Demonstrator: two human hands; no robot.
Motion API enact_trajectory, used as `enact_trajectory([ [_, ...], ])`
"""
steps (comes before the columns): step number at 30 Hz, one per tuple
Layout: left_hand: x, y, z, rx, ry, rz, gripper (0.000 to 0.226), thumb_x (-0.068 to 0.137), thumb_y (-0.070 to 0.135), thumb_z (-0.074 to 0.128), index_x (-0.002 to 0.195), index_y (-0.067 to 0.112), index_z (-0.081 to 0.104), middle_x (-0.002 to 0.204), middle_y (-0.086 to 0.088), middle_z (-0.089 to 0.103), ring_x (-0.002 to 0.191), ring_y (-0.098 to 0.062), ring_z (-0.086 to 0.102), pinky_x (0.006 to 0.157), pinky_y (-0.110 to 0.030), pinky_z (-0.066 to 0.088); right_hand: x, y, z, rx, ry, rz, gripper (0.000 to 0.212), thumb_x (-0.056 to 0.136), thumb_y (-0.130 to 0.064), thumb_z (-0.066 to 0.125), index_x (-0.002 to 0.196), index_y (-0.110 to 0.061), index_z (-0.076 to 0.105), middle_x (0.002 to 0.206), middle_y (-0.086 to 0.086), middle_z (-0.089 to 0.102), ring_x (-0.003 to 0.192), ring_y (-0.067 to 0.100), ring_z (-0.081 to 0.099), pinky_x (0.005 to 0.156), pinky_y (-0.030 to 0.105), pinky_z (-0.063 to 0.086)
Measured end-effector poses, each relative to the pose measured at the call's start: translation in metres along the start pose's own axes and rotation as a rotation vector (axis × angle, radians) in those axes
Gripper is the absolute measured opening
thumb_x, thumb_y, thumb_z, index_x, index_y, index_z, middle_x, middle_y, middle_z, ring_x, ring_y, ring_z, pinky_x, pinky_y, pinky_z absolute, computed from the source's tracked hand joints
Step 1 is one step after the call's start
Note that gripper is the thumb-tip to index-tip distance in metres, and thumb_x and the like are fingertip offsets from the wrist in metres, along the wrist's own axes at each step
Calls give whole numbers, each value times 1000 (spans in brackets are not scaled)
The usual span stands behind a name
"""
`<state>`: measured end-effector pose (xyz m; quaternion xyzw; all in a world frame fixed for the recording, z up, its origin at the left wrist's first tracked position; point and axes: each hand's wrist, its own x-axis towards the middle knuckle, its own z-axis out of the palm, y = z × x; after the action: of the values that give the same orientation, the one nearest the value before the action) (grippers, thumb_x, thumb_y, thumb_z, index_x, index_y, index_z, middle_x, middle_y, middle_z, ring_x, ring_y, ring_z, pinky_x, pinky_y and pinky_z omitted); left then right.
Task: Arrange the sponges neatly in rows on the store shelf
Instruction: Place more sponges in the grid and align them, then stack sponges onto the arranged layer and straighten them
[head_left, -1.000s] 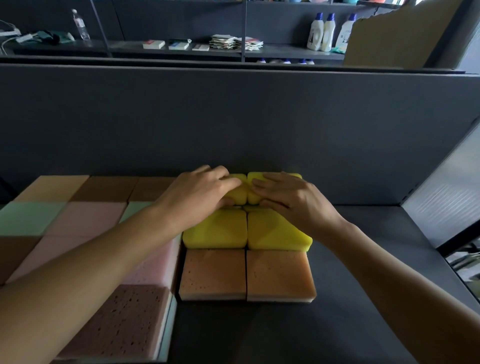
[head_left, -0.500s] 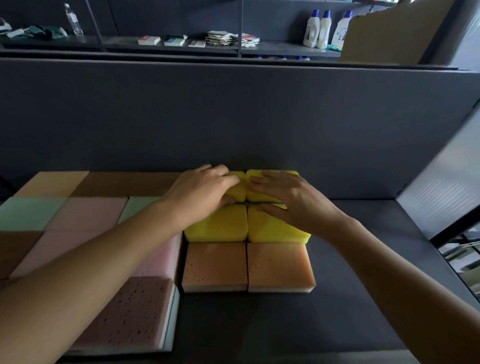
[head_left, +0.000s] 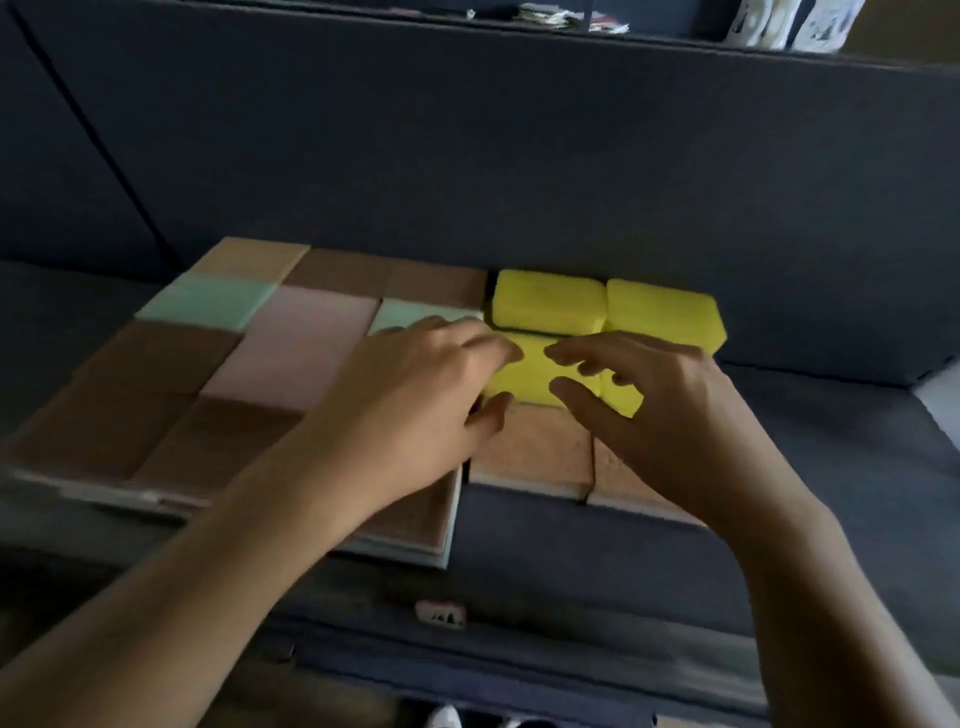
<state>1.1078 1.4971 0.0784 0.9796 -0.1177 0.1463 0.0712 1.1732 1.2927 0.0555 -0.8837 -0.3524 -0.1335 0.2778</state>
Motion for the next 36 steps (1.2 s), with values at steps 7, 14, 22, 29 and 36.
enact_trajectory([
  [7, -117, 5, -26, 10, 77, -423, 33, 77, 30, 61, 109, 23, 65, 104, 8, 66, 89, -15, 64, 70, -28, 49, -12, -99, 44, 315, -76, -198, 23, 90, -28, 65, 111, -38, 65, 106, -19, 67, 90, 7, 65, 65, 36, 56],
  [14, -227, -21, -39, 19, 153, -775, 34, 90, 37, 47, 116, 24, 64, 111, 10, 65, 95, -13, 63, 75, -35, 55, -13, -176, 114, 570, -291, -379, 25, 91, -22, 63, 115, -21, 69, 109, -10, 69, 100, 10, 66, 79, 34, 55],
  [22, -339, -111, -75, 95, 173, -994, 37, 91, 40, 48, 122, 27, 62, 118, 14, 62, 103, -9, 61, 79, -26, 49, 16, -307, 206, 520, -381, -547, 34, 94, -36, 54, 123, -22, 65, 115, -11, 67, 103, 4, 62, 85, 27, 53],
  [29, -435, -249, -147, 202, 112, -1062, 38, 90, 40, 56, 127, 31, 57, 124, 12, 59, 109, -14, 59, 79, -30, 47, 85, -472, 297, 434, -430, -554, 32, 96, -37, 58, 126, -28, 61, 122, -10, 65, 111, 12, 60, 88, 36, 52],
  [36, -462, -404, -191, 234, 71, -1102, 25, 88, 35, 54, 111, 26, 58, 108, 4, 59, 100, -22, 60, 76, -36, 50, 171, -589, 384, 204, -469, -589, 29, 95, -32, 57, 121, -21, 59, 118, 1, 62, 108, 24, 58, 76, 33, 46],
])
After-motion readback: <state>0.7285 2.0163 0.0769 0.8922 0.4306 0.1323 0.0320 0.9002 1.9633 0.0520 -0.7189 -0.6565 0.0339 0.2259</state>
